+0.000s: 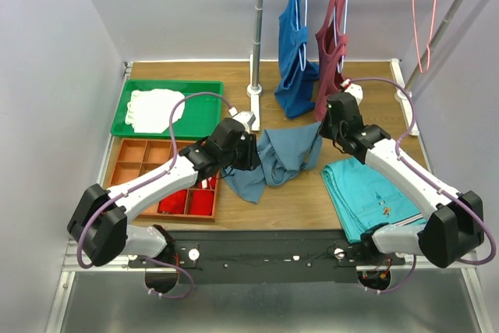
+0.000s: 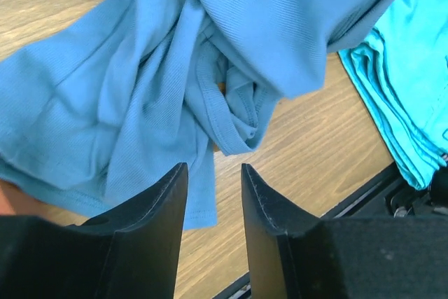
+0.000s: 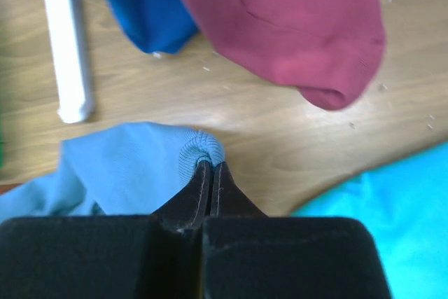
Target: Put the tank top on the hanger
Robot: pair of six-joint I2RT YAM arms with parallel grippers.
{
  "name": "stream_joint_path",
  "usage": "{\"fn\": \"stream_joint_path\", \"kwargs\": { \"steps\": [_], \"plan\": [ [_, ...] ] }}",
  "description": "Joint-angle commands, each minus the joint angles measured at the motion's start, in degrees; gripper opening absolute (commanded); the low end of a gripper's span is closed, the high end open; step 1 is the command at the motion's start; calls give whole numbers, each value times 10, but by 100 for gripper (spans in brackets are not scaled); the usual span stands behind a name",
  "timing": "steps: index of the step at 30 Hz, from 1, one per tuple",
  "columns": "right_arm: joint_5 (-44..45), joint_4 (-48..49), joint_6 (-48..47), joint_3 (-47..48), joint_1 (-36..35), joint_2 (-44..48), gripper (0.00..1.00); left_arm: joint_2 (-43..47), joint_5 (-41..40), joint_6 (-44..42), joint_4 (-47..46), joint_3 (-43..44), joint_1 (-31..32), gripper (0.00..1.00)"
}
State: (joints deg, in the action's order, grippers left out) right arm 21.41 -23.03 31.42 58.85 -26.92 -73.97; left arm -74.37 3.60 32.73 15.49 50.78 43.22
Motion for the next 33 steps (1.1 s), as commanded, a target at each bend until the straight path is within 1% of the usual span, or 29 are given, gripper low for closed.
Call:
{"fn": "stream_joint_path", "kwargs": {
  "steps": [1,3,6,7,9,10,15,16,19,21,24,25,26,27,28,29,30,31,33],
  "plan": [
    [3,-11,6,-25,15,3,1,-47,31,-27,-19,27,18,45],
    [1,-13,9,-27,16,0,1,-67,35,-34,-20,45,28,45],
    [-1,-11,12,-34,17,3,1,-109,20,-48,-13,78,49,48],
    [-5,-11,12,-37,17,6,1,-131,18,-52,-11,88,58,50],
    [-11,-4,14,-44,17,14,1,-149,8,-57,-16,108,65,54],
    [-16,-4,15,-48,16,16,1,-167,-2,-57,-22,114,68,60],
    [-30,-2,18,-62,17,33,1,-237,7,-76,-20,176,82,72],
    [-32,-3,18,-64,17,36,1,-257,-12,-77,-15,184,85,77],
    [-32,-4,16,-68,16,51,1,-293,-31,-74,-2,208,91,77],
    [-29,-9,15,-70,17,59,1,-306,-55,-71,0,217,94,74],
    [-30,-11,15,-72,16,72,1,-318,-64,-66,-7,220,94,51],
    [-29,-12,15,-67,17,75,1,-315,-68,-65,5,223,95,26],
    [-27,-19,15,-65,17,82,1,-308,-75,-65,9,229,95,17],
    [-25,-23,14,-59,17,88,1,-297,-82,-65,12,230,96,11],
    [-21,-26,14,-54,17,93,1,-266,-88,-65,20,229,97,2],
    [-18,-35,11,-41,17,107,1,-248,-90,-65,26,233,97,0],
    [-15,-40,10,-33,17,114,1,-229,-90,-65,34,237,97,0],
    [-9,-45,8,-23,17,123,1,-190,-92,-67,49,241,98,0],
    [-11,-52,5,11,17,151,1,-152,-94,-71,66,259,100,0]
  ]
}}
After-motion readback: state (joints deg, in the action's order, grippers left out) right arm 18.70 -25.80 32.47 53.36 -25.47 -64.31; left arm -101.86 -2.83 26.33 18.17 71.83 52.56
